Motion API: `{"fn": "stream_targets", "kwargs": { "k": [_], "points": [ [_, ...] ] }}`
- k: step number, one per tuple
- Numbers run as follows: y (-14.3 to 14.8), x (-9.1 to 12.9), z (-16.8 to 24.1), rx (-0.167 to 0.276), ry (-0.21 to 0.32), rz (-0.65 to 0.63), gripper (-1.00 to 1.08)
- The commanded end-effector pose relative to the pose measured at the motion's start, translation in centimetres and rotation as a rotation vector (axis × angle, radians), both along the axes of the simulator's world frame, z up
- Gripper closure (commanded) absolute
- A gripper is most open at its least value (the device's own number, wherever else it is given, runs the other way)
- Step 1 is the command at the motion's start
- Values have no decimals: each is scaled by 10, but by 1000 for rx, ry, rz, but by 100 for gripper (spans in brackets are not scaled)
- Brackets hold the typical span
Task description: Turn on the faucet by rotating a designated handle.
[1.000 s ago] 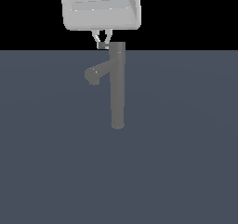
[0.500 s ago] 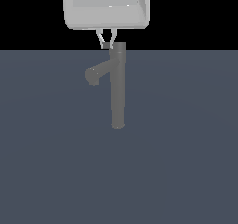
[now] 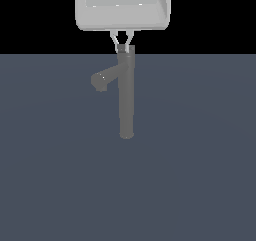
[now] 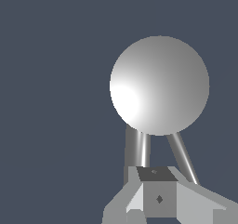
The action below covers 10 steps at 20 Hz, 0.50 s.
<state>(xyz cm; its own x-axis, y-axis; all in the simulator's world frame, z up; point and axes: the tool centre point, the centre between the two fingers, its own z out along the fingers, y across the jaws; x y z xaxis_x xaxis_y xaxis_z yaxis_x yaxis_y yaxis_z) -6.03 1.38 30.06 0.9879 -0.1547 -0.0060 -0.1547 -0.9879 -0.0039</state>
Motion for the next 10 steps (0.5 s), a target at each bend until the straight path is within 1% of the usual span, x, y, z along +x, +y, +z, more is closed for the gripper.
{"fn": "stream_targets", "kwargs": {
  "k": [1,2,3,4,10],
  "points": [
    [-43,8,0,-5,-7,-51,108],
    [-49,9,0,-5,-5,-54,108],
    [-49,9,0,-5,-5,-54,108],
    [-14,3,0,0,4,-2,108],
    [-35,22,0,-2,1,-21,108]
  ]
}}
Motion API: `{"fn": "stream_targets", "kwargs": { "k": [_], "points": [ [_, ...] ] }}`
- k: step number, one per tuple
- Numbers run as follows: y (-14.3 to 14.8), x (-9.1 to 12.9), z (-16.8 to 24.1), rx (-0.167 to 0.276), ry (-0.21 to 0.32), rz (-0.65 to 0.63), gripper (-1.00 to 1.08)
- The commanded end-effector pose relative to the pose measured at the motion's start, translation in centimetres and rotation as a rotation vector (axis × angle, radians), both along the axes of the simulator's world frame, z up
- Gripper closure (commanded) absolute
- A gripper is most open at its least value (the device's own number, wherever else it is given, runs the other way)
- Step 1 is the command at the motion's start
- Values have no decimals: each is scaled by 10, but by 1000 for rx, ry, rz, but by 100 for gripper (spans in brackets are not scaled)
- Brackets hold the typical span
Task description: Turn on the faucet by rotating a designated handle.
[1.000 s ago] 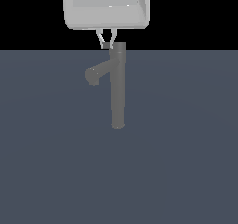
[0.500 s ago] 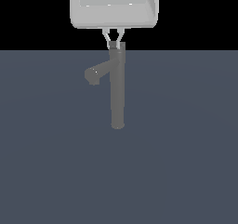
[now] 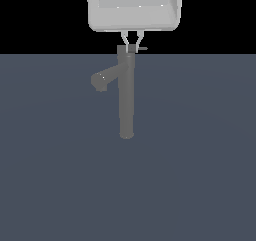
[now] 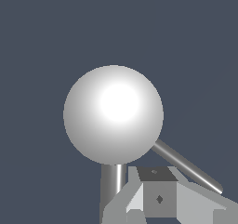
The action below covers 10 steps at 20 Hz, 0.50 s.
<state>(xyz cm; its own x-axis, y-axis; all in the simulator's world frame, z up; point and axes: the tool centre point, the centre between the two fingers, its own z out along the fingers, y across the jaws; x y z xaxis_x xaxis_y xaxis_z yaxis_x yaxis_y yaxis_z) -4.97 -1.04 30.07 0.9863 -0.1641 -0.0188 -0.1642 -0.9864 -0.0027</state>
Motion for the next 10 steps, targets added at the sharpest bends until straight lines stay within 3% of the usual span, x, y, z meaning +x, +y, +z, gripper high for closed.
{"fn": "stream_targets", "kwargs": {
  "k": [1,10],
  "points": [
    [-14,14,0,-3,-13,-15,108],
    [-45,41,-1,-6,-18,-43,108]
  ]
}}
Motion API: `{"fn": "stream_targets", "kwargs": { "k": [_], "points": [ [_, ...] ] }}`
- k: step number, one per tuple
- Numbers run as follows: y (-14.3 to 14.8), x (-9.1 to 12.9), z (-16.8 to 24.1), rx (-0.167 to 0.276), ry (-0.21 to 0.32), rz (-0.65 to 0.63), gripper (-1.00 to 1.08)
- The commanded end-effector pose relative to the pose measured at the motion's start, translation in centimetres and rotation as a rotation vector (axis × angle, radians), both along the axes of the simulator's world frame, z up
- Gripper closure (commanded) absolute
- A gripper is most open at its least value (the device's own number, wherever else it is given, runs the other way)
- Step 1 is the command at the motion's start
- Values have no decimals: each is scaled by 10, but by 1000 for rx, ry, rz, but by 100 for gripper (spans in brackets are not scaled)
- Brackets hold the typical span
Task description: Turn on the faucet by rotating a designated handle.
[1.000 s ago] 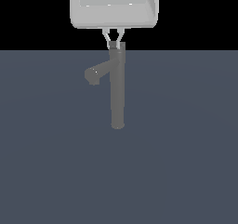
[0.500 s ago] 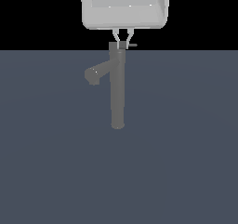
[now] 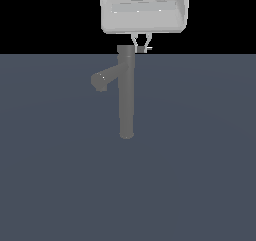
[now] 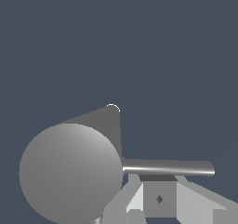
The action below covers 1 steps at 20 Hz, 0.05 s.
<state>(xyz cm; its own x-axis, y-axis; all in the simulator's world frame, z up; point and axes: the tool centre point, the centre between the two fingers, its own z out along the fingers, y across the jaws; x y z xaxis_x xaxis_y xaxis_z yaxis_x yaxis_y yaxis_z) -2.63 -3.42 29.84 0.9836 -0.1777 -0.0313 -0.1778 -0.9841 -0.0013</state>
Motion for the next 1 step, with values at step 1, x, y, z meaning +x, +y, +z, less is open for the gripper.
{"fn": "stream_targets", "kwargs": {
  "k": [1],
  "points": [
    [-21,18,2,-7,-30,-29,108]
  ]
}}
